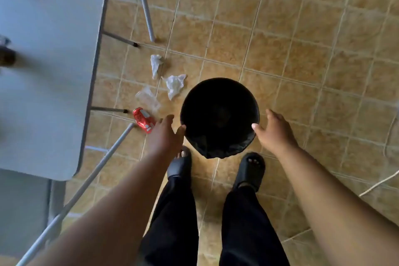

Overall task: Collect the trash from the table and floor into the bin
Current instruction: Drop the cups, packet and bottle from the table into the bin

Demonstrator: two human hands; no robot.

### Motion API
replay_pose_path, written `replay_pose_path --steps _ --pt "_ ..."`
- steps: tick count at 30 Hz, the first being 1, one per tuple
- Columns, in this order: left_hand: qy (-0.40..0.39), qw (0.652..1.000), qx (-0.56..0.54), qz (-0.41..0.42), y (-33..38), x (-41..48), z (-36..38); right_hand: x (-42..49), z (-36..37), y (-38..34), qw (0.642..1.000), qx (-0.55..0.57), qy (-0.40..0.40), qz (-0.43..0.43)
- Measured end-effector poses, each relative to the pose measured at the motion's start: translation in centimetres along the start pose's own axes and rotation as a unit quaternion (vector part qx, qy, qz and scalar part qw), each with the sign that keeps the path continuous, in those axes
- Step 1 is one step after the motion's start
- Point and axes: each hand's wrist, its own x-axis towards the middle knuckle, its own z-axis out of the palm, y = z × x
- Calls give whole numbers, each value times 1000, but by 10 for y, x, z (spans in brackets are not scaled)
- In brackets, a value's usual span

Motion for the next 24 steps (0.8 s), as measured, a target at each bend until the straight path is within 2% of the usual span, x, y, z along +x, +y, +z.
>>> replay_pose_path --steps 6,9,13,18,24 --pt "-37 997 -43 -54 -13 80 56 71 50 12 998 -32 40 24" --pt "-77 996 16 -39 -14 98 73 83 61 14 996 -44 63 38" --pt "-60 996 63 -20 -12 98 74 81 60 17 994 -49 96 19" --pt "-25 999 5 -36 0 67 35 44 21 7 994 -36 99 -6" --pt "17 999 -26 -29 37 -26 -65 -49 -66 -30 992 -31 105 -60"
